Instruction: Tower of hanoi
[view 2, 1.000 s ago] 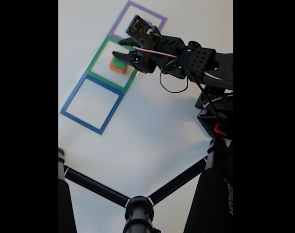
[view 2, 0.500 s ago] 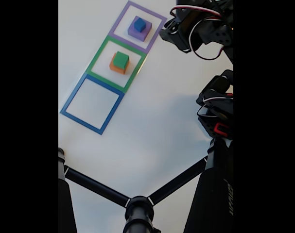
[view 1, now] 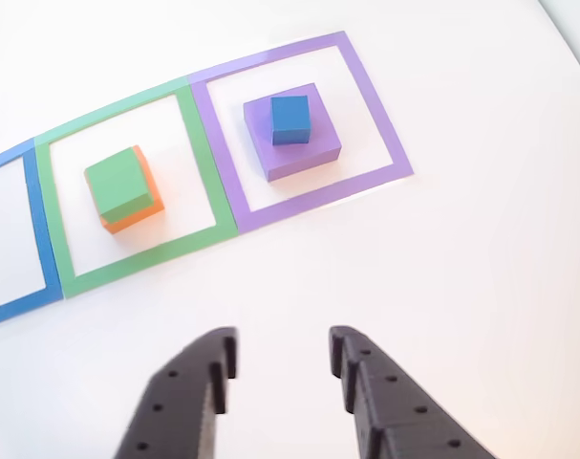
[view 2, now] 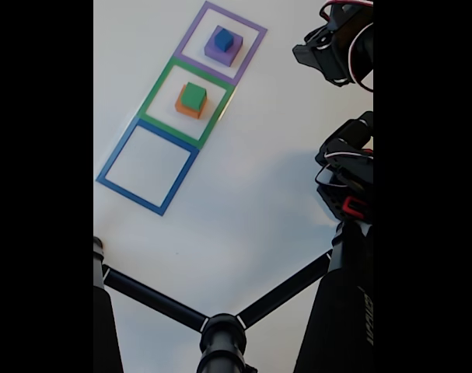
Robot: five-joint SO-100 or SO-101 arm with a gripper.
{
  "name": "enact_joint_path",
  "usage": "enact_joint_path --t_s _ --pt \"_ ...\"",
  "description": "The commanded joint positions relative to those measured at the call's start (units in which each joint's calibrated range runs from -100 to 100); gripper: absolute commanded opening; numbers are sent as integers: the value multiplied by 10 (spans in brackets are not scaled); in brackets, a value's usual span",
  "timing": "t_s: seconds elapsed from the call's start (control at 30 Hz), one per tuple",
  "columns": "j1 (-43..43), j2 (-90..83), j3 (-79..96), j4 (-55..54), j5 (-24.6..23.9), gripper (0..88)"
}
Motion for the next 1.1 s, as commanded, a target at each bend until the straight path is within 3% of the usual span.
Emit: enact_joint_path --t_s 0.0,0.07,0.57,1.07 --pt "20 -3 106 -131 0 303" --pt "28 -6 168 -203 0 345" --pt "49 174 429 -744 0 332" --pt "52 426 479 -1123 0 330"
